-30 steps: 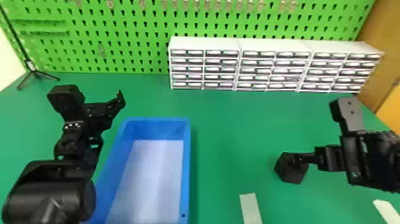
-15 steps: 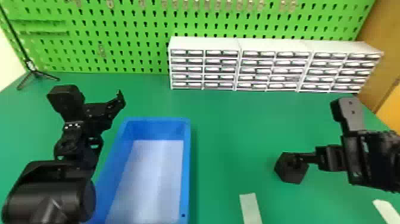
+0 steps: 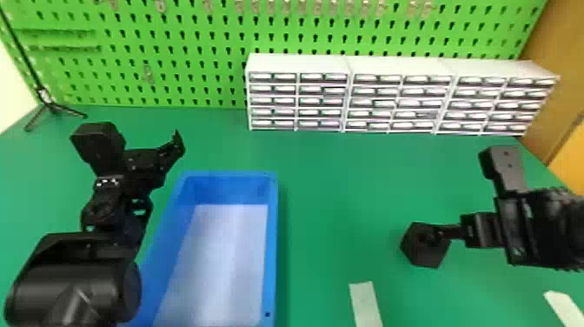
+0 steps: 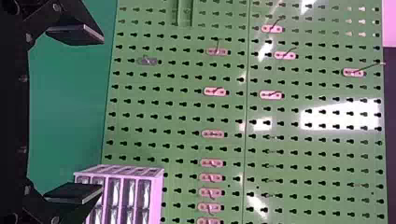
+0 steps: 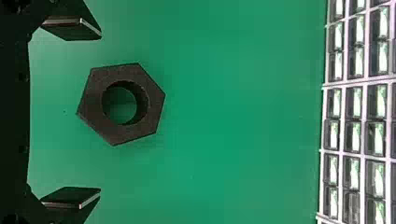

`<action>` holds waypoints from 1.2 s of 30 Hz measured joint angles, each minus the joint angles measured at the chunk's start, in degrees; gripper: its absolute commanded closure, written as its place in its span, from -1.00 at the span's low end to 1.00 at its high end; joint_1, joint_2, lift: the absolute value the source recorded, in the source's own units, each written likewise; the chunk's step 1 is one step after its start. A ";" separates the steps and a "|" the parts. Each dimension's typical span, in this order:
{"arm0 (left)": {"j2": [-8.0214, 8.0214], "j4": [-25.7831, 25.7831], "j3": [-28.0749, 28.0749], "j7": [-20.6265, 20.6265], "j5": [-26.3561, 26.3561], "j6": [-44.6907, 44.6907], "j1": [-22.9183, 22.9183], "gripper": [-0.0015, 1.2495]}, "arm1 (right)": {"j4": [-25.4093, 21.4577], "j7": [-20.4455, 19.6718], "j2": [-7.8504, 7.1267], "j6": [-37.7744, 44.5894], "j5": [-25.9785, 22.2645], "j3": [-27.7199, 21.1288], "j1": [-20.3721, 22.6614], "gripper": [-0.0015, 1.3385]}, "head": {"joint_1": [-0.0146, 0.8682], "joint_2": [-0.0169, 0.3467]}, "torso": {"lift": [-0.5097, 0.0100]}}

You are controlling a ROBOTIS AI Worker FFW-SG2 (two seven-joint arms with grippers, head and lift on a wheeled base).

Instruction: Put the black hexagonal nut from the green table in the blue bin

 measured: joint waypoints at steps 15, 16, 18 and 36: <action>0.00 0.07 -0.23 0.03 0.01 0.08 0.01 -0.74 | 12.92 0.94 -2.89 -0.92 -0.13 7.81 -8.41 -0.82 | 0.59 -0.76 | 0.59; 0.00 0.08 -0.23 0.03 0.01 0.09 0.00 -0.74 | 13.80 1.41 -3.14 -1.38 -0.12 8.31 -8.88 -0.82 | 0.59 -0.76 | 0.59; 0.00 0.08 -0.24 0.03 0.01 0.09 -0.02 -0.74 | 15.85 2.59 -3.53 -2.60 0.13 9.30 -9.77 -0.82 | 0.59 -0.76 | 0.59; 0.00 0.06 -0.09 0.03 0.07 0.09 -0.11 -0.74 | 28.07 33.47 0.94 -11.67 36.56 10.11 -13.38 -0.82 | 0.59 -0.76 | 0.59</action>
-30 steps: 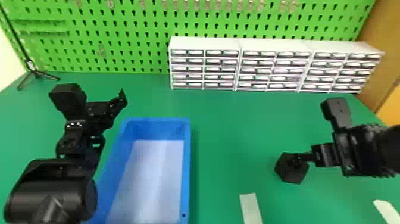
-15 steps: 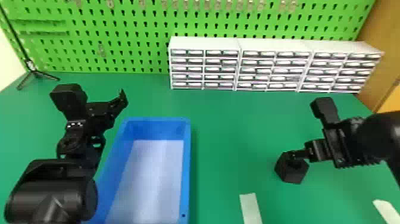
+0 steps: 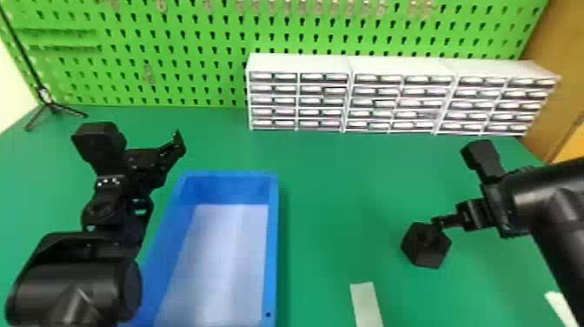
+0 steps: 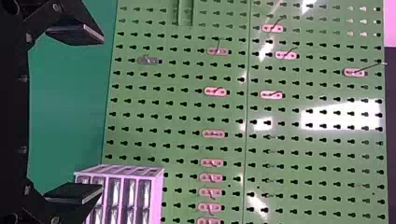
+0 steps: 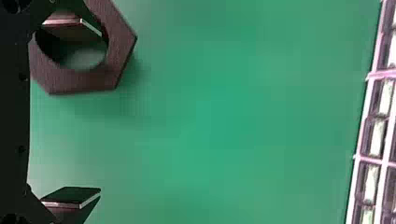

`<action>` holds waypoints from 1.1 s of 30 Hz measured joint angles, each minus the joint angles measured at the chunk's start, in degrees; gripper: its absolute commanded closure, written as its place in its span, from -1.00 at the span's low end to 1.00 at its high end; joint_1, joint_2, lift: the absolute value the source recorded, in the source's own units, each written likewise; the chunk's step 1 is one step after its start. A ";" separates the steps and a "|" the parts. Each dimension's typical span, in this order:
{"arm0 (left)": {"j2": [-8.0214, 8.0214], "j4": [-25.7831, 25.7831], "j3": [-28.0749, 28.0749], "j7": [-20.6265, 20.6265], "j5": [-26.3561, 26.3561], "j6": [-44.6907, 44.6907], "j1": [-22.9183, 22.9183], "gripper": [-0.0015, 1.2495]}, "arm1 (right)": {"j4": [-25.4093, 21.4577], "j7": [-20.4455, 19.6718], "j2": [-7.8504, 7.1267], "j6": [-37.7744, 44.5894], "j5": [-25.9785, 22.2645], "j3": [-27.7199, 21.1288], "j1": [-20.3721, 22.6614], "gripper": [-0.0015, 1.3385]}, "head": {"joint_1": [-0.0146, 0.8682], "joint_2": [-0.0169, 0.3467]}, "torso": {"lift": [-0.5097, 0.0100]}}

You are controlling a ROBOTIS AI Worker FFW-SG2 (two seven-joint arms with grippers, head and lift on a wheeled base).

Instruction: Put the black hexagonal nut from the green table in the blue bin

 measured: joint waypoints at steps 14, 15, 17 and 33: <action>0.00 -0.02 0.17 0.00 -0.07 0.00 -0.17 -0.74 | 5.11 -0.08 1.08 -3.16 0.43 -0.66 0.34 -0.82 | 0.59 -0.76 | 0.59; 0.00 -0.02 0.14 0.00 -0.10 0.00 -0.20 -0.74 | 5.39 -0.08 1.20 -3.37 0.42 -0.56 0.34 -0.82 | 0.59 -0.76 | 0.59; 0.00 -0.01 0.12 0.00 -0.12 0.00 -0.24 -0.74 | 5.85 -0.08 1.36 -3.75 0.42 -0.45 0.32 -0.81 | 0.59 -0.76 | 0.59; 0.00 -0.01 0.19 0.00 -0.17 0.00 -0.18 -0.74 | 8.11 -0.08 1.91 -4.64 0.71 0.25 0.12 -0.01 | 0.59 -0.76 | 0.59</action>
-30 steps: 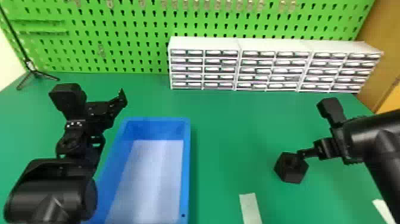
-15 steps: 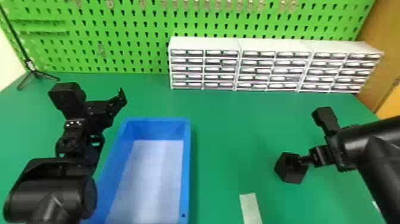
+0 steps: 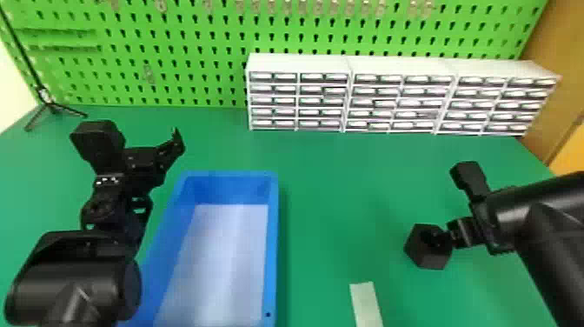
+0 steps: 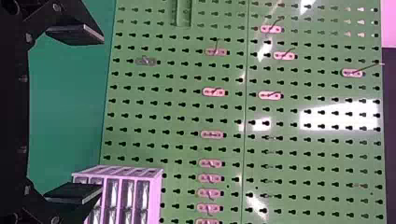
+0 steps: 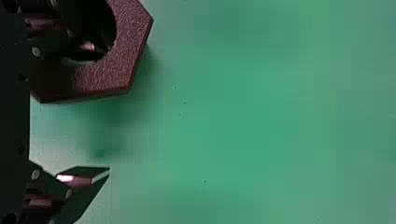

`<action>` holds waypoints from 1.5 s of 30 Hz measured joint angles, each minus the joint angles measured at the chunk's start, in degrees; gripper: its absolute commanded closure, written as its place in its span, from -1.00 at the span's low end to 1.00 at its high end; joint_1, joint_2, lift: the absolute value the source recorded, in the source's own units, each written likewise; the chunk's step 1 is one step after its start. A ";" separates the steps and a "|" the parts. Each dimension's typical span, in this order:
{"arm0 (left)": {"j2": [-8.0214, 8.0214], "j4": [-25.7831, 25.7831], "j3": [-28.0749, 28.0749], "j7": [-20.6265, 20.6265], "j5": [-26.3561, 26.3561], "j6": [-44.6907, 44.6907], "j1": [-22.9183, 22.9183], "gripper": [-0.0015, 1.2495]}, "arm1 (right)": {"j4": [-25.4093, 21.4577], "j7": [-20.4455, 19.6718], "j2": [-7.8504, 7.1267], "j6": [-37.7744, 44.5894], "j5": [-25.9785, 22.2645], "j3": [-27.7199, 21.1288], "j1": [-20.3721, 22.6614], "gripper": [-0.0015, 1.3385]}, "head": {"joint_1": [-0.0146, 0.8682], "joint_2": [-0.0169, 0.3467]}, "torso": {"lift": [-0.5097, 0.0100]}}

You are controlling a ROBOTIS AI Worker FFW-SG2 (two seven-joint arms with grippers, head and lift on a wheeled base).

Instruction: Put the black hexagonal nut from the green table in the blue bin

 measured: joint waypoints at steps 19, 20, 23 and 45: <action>0.00 -0.03 0.09 0.01 -0.24 0.00 0.17 -0.74 | -0.97 0.09 0.02 2.57 1.75 2.61 -0.72 0.54 | 0.59 -0.76 | 0.59; 0.00 -0.04 0.09 0.01 -0.24 0.00 0.17 -0.74 | -1.05 0.11 0.01 2.68 1.84 2.71 -0.74 0.54 | 0.59 -0.76 | 0.59; 0.00 -0.05 0.13 0.01 -0.24 0.00 0.17 -0.74 | -1.50 0.25 -0.04 3.07 2.12 2.96 -0.78 0.54 | 0.59 -0.76 | 0.59; 0.00 -0.05 0.09 0.00 -0.18 0.00 0.25 -0.74 | -14.60 2.89 -1.46 8.41 6.80 4.69 -3.81 0.54 | 0.59 -0.76 | 0.59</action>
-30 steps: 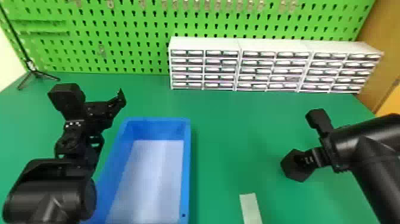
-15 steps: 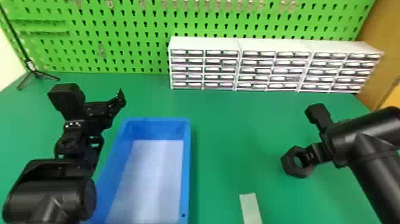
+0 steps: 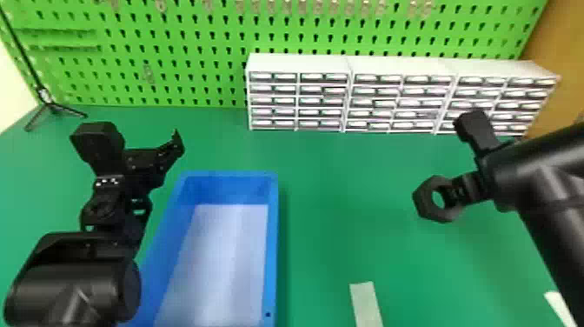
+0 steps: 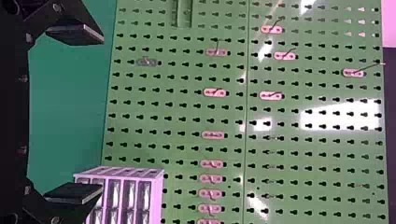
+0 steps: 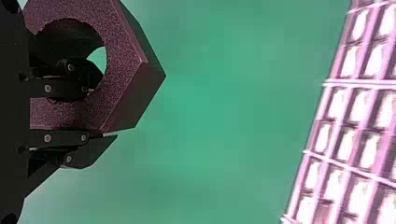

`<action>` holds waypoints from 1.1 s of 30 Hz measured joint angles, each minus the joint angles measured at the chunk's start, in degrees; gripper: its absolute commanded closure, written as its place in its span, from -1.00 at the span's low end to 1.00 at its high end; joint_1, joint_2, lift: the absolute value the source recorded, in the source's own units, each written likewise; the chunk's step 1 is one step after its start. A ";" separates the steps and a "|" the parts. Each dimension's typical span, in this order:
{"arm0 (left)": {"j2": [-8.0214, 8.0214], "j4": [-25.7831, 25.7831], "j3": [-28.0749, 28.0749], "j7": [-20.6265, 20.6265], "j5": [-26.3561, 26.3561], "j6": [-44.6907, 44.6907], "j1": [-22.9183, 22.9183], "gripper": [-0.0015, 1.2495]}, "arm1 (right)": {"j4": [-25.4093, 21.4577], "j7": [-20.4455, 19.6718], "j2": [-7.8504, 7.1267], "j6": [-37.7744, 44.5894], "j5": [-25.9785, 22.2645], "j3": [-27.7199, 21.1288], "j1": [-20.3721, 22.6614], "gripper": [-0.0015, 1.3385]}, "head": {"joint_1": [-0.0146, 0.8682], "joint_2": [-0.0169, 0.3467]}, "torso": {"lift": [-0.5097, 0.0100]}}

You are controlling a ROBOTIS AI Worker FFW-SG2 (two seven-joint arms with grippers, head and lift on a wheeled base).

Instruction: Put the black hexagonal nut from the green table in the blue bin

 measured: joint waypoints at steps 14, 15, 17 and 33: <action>0.00 0.00 0.01 -0.02 0.03 0.00 -0.04 -0.74 | -3.94 0.02 0.20 -7.94 -10.40 -0.54 -3.13 0.54 | 0.59 -0.76 | 0.59; 0.00 0.00 0.01 -0.02 0.03 0.00 -0.06 -0.74 | -3.99 0.02 0.32 -8.80 -11.82 -0.63 -3.48 0.54 | 0.59 -0.76 | 0.59; 0.00 0.00 0.01 -0.02 0.03 0.00 -0.09 -0.74 | -4.08 0.01 0.52 -9.94 -13.82 -0.70 -3.98 0.54 | 0.59 -0.76 | 0.59; 0.00 0.00 -0.09 -0.01 -0.14 0.19 -0.36 -0.74 | -4.27 -3.94 3.45 -18.26 -31.00 4.59 -6.73 0.54 | 0.59 -0.76 | 0.59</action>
